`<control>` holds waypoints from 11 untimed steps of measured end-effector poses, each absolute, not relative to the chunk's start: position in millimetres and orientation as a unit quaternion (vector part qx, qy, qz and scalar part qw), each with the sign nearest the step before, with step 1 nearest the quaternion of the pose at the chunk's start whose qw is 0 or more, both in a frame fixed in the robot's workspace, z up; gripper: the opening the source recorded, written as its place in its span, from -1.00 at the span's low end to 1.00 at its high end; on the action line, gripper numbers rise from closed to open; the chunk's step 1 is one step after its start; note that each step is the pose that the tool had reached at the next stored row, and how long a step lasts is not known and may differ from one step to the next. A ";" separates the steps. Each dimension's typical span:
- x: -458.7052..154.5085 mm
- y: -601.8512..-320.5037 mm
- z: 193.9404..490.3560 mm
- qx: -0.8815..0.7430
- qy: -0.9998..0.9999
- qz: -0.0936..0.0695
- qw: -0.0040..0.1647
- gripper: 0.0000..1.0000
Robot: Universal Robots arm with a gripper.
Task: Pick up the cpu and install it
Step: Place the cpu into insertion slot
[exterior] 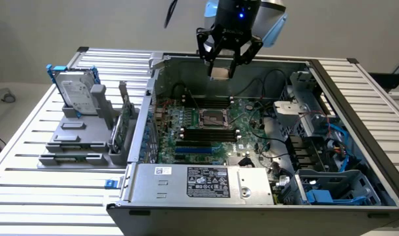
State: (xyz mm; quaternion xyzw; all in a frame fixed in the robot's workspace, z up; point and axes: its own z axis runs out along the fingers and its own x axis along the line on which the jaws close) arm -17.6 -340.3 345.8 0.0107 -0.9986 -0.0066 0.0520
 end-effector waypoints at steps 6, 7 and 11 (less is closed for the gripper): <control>-17.6 -340.4 345.1 -0.020 -0.998 -0.008 0.052 0.07; -17.7 -340.4 344.8 -0.029 -0.998 -0.009 0.052 0.07; -17.7 -340.4 343.3 -0.066 -0.996 -0.011 0.051 0.07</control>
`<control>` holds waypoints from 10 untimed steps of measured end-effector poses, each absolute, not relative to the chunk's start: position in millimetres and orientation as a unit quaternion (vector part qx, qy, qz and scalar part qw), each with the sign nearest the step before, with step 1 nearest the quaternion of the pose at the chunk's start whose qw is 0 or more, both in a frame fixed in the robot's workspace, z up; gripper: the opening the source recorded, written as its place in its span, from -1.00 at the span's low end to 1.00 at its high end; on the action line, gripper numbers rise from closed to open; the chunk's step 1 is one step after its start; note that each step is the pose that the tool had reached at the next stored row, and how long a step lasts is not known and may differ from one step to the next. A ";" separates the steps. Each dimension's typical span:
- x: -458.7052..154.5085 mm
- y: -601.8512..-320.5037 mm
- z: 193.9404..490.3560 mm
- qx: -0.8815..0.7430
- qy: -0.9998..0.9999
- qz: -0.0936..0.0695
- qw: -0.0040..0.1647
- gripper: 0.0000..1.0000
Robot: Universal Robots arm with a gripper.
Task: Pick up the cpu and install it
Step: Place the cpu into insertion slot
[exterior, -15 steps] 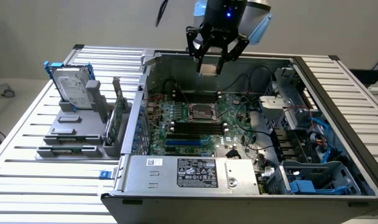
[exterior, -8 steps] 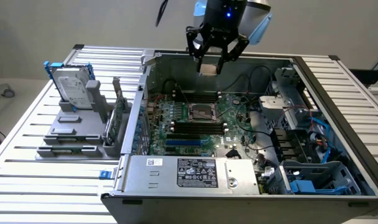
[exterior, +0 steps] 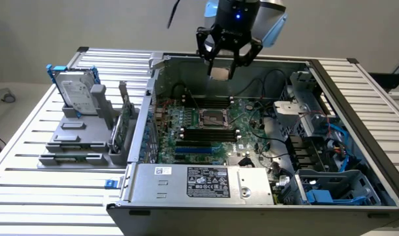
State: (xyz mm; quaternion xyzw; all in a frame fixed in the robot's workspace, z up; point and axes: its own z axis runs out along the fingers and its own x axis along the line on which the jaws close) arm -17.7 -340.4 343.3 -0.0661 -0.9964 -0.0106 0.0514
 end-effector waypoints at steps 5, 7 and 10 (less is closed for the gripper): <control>-17.6 -340.4 340.3 -0.111 -0.992 -0.013 0.051 0.07; -17.7 -340.4 338.8 -0.129 -0.990 -0.014 0.051 0.07; -17.7 -340.4 336.5 -0.156 -0.986 -0.015 0.050 0.07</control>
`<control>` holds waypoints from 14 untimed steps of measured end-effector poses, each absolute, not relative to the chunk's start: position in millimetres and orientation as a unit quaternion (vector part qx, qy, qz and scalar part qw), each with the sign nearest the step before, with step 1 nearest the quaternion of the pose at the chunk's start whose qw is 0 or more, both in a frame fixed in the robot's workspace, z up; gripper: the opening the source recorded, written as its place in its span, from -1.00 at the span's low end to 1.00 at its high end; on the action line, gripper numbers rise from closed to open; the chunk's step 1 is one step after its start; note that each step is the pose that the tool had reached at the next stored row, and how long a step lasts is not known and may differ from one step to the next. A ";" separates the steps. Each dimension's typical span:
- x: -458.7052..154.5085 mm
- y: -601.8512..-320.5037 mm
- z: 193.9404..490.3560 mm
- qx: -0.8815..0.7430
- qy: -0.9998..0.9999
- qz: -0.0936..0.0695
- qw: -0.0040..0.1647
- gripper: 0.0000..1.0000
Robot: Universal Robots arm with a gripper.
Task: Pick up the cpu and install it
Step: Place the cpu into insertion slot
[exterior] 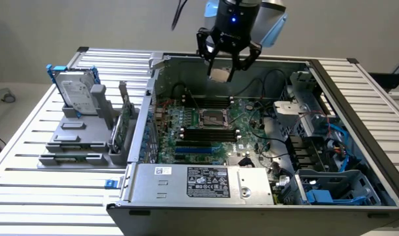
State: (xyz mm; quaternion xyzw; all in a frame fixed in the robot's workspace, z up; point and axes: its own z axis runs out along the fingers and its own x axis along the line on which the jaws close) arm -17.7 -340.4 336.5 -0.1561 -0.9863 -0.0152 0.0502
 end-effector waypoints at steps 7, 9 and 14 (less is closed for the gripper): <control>-17.6 -340.4 331.0 -0.219 -0.974 -0.018 0.049 0.07; -17.6 -340.4 329.3 -0.236 -0.970 -0.019 0.049 0.07; -17.6 -340.4 325.0 -0.280 -0.958 -0.021 0.048 0.07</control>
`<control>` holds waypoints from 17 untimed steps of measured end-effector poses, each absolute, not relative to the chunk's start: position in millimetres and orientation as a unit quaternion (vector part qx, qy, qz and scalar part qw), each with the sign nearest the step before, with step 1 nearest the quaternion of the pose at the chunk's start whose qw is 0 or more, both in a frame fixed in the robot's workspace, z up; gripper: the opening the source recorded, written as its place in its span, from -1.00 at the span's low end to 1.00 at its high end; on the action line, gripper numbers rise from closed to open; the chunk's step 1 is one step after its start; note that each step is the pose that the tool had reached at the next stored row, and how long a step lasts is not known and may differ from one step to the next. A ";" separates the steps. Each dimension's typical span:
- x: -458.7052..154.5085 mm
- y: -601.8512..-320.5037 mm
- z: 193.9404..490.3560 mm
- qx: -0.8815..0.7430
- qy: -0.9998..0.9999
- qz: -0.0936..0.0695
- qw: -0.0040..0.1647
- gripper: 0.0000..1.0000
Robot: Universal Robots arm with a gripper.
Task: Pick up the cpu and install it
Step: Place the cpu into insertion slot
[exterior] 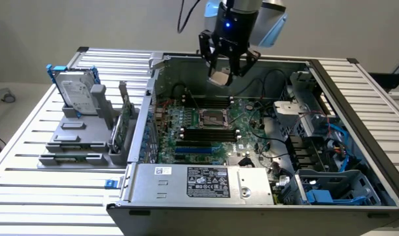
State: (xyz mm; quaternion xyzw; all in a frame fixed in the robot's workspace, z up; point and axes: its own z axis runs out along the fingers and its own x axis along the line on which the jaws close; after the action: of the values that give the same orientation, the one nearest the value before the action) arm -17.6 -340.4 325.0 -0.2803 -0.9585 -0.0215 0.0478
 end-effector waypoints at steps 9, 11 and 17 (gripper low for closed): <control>-17.6 -340.4 316.8 -0.357 -0.932 -0.025 0.046 0.07; -17.7 -340.4 314.9 -0.374 -0.926 -0.026 0.045 0.07; -17.7 -340.4 309.1 -0.424 -0.904 -0.029 0.044 0.07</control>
State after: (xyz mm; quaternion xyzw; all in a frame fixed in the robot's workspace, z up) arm -17.7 -340.4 309.1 -0.4242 -0.9040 -0.0286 0.0439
